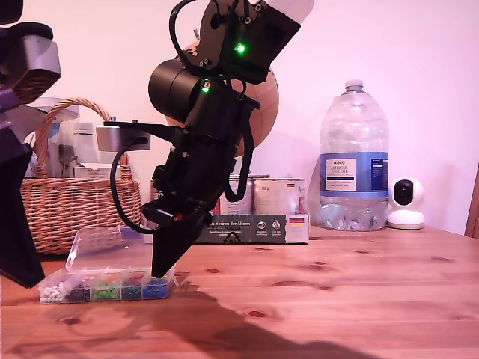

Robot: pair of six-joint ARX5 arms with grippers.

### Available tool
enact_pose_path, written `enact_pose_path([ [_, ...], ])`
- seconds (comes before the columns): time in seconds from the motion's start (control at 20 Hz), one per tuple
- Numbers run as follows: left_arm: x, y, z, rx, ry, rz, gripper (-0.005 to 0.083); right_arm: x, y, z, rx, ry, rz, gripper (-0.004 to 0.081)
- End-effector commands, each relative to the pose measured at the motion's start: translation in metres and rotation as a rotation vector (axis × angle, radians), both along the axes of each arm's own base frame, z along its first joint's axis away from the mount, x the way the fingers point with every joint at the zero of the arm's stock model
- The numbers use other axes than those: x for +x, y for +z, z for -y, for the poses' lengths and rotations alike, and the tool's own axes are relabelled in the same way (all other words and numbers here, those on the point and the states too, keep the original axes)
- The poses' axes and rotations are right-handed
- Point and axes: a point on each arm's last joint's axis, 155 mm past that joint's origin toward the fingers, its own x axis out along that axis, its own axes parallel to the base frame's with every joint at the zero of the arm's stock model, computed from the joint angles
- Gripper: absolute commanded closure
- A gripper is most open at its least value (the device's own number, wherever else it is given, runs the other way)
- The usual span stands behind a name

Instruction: Sort the loose pins on the table into their correct compartments

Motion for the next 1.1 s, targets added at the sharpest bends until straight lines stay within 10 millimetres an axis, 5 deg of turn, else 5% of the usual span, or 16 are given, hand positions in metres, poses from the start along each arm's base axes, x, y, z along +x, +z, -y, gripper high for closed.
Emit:
enact_pose_path([
  [0.0,-0.0027,-0.0055,-0.0026,0.007,0.006,-0.015,0.0794,-0.0011,-0.0034,-0.0002,-0.002,0.0,-0.007,0.0782],
  [0.6,-0.0027,-0.0056,-0.0027,0.007,0.006,-0.015,0.0794,0.0019,-0.0043,0.0032,-0.021,-0.011,0.009,0.0716],
  [0.95,-0.0025,-0.0054,-0.0026,0.007,0.007,-0.014,0.0794,0.001,-0.0042,0.0027,-0.02,-0.01,0.007,0.0723],
  [1.05,-0.0023,-0.0053,-0.0024,0.006,0.007,-0.013,0.0794,0.0005,-0.0037,0.0035,-0.022,-0.011,0.005,0.078],
])
